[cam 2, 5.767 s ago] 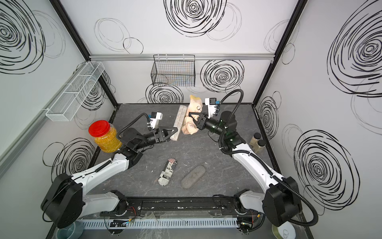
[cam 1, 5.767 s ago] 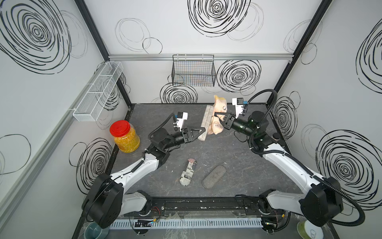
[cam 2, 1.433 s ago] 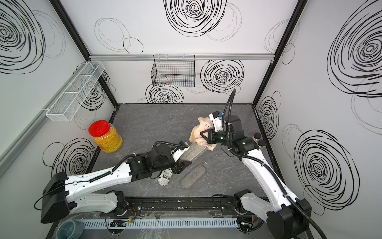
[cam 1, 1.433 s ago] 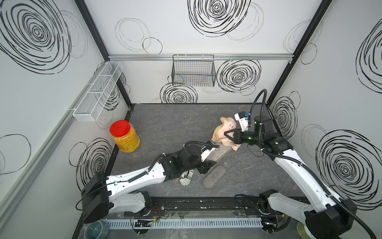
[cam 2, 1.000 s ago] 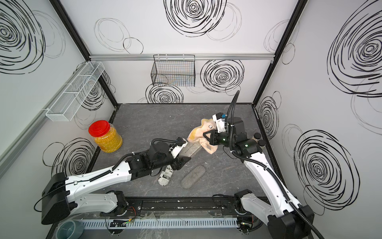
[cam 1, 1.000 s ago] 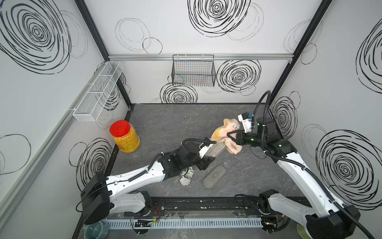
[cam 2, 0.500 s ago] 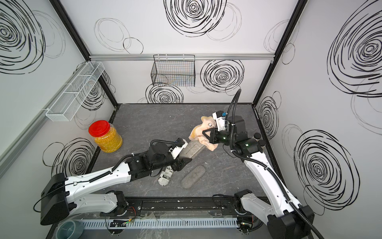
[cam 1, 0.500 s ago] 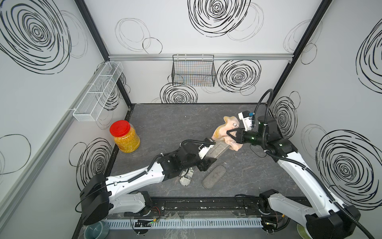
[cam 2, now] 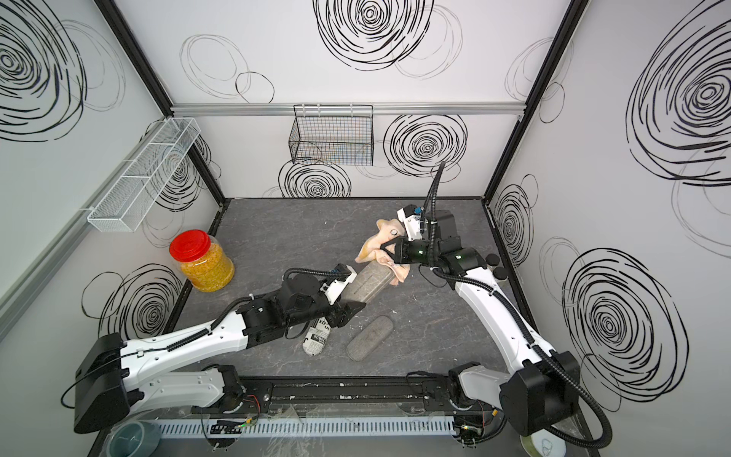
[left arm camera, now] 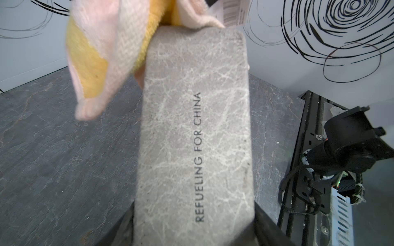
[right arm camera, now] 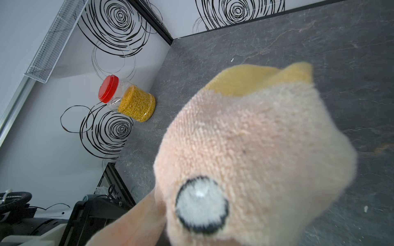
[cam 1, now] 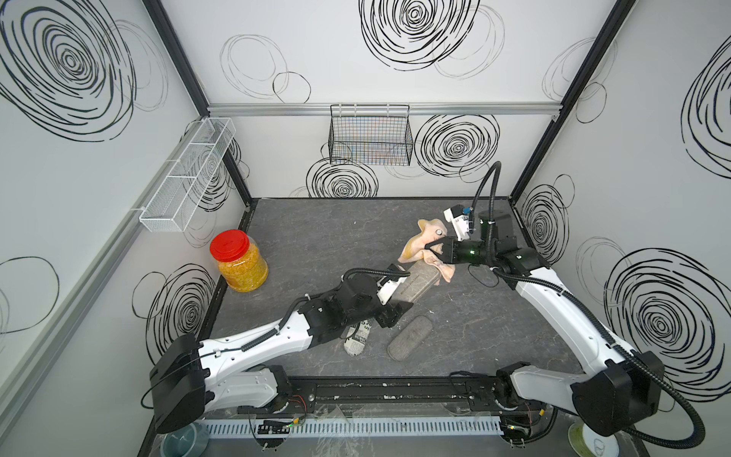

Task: Wipe the eyeglass case
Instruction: Wipe the dirt from the eyeglass case.

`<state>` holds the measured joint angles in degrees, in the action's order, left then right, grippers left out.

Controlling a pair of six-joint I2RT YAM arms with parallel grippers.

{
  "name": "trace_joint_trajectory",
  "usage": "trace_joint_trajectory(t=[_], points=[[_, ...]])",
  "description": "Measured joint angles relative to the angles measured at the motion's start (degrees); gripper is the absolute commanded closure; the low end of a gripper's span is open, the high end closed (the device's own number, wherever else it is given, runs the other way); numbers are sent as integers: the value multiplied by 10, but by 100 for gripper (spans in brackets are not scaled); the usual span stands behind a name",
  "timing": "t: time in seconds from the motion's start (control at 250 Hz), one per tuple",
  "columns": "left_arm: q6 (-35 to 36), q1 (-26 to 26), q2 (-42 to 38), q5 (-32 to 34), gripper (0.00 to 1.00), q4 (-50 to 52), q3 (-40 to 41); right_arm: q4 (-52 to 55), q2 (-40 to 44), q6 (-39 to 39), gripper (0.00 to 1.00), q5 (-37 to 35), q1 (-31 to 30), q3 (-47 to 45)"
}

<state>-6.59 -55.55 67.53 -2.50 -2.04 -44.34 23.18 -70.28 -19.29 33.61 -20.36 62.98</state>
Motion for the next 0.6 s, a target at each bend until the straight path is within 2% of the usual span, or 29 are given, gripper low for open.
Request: trace_joint_trajectory(t=[0.316,0.451,0.599], points=[[0,6,8,-1,45,-9,-1,31,129,3,90,-11,-6,-31],[2,7,10,-1,44,-7,-2,28,119,3,91,-13,-15,-33],[2,17,10,-11,44,2,-2,16,67,-2,94,-30,-16,-22]])
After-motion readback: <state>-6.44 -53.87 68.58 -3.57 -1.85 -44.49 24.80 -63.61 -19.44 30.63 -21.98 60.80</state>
